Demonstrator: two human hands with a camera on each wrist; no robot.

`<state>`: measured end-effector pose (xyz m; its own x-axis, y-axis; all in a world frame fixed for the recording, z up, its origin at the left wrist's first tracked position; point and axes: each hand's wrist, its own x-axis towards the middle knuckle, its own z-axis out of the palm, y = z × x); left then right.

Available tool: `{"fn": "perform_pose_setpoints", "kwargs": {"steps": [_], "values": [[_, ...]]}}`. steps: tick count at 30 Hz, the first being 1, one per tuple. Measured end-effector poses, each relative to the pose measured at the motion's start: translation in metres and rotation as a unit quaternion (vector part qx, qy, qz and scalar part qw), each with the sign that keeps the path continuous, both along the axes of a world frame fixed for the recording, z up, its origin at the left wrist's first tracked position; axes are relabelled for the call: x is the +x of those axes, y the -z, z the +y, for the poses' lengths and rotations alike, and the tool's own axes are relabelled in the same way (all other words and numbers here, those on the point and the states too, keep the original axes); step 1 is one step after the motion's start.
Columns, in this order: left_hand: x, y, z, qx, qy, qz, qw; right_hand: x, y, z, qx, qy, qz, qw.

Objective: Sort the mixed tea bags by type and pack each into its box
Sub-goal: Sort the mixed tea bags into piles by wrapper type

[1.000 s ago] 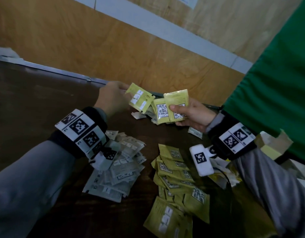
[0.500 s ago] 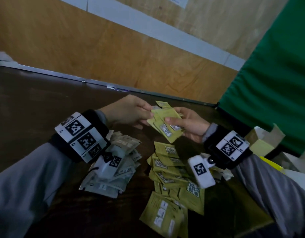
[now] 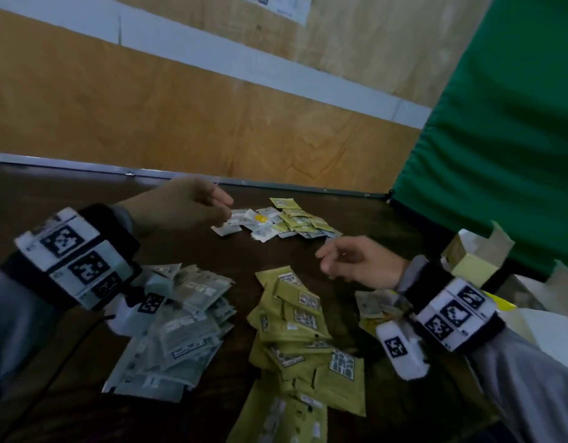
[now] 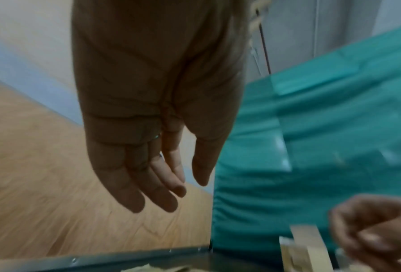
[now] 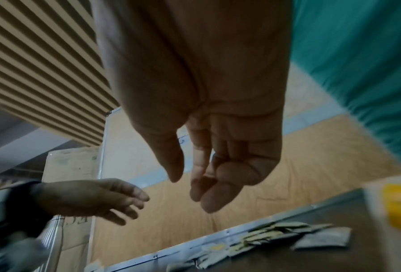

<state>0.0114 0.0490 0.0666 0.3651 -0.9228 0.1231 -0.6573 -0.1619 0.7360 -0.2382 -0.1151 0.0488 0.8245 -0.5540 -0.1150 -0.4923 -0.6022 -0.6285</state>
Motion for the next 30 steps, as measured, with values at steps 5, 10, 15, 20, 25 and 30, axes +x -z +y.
{"fn": "perform_pose_setpoints", "kwargs": {"steps": [5,10,15,20,25,30], "values": [[-0.001,-0.014,-0.075,0.064,-0.006,-0.083,0.994,-0.076,0.021,0.008,-0.060,0.045,-0.018,0.997],[-0.020,0.007,-0.164,0.144,0.009,-0.244,0.959,-0.117,0.060,0.025,-0.161,0.008,0.146,0.976],[-0.044,0.042,-0.224,0.197,0.024,-0.338,0.920,-0.119,0.068,0.027,-0.190,-0.016,0.151,0.970],[-0.052,0.072,-0.270,0.247,0.035,-0.305,0.919,-0.137,0.086,0.036,-0.249,-0.007,0.131,0.960],[-0.049,0.074,-0.286,0.278,0.046,-0.268,0.921,-0.145,0.100,0.052,-0.332,0.033,0.121,0.935],[-0.054,0.073,-0.292,0.299,0.096,-0.327,0.891,-0.146,0.098,0.049,-0.329,0.034,0.118,0.936]]}}
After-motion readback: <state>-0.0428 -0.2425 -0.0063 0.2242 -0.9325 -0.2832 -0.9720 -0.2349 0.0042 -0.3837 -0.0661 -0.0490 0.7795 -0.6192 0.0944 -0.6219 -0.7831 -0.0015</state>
